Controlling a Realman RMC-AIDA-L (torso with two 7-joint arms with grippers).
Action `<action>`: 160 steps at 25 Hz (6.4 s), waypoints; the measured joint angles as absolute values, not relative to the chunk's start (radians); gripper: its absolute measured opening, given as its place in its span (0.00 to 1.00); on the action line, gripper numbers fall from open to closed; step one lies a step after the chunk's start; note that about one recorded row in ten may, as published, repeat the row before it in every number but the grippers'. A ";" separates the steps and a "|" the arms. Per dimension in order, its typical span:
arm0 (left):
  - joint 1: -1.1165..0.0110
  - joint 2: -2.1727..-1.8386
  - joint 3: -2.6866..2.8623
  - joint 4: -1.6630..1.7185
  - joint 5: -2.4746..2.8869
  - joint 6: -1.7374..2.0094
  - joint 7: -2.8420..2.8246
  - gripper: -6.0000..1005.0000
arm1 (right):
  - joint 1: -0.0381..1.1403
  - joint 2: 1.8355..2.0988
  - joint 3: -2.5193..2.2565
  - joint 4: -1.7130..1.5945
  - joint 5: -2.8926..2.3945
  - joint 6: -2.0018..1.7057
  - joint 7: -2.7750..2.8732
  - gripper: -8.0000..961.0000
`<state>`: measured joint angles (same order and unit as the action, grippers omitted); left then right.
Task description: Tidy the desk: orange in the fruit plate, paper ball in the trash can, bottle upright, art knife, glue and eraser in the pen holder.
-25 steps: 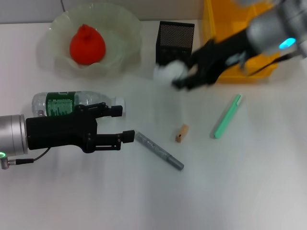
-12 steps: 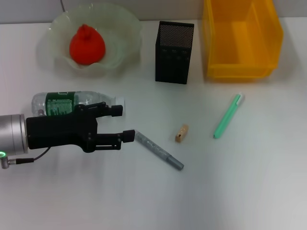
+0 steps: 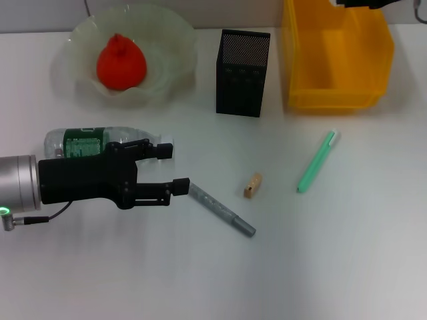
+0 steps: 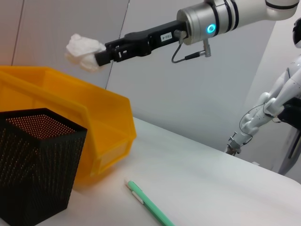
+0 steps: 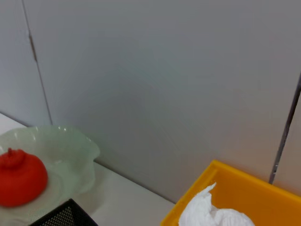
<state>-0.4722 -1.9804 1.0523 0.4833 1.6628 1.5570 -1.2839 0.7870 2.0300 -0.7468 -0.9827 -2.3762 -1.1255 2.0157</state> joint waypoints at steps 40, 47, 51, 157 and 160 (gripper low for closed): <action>-0.492 -1.981 1.054 0.483 1.663 1.559 -1.281 0.84 | 0.520 1.998 -0.688 -0.692 -1.919 -1.700 1.484 0.81; -0.514 -1.988 1.049 0.489 1.703 1.538 -1.283 0.84 | 0.517 2.007 -0.689 -0.630 -2.036 -1.646 1.418 0.81; -0.543 -1.994 1.045 0.497 1.745 1.504 -1.284 0.84 | 0.518 2.018 -0.691 -0.624 -2.063 -1.600 1.401 0.81; -0.522 -1.971 0.508 0.751 1.976 1.404 -1.403 0.48 | 0.525 2.031 -0.728 -0.609 -2.059 -1.566 1.388 0.80; -0.524 -1.970 0.501 0.733 1.968 1.381 -1.400 0.49 | 0.525 2.031 -0.725 -0.609 -2.059 -1.566 1.388 0.80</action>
<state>-0.5244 -1.9697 0.5011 0.7327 1.9679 1.3811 -1.3998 0.5246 2.0310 -0.7252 -0.6090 -2.0587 -1.5662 1.3881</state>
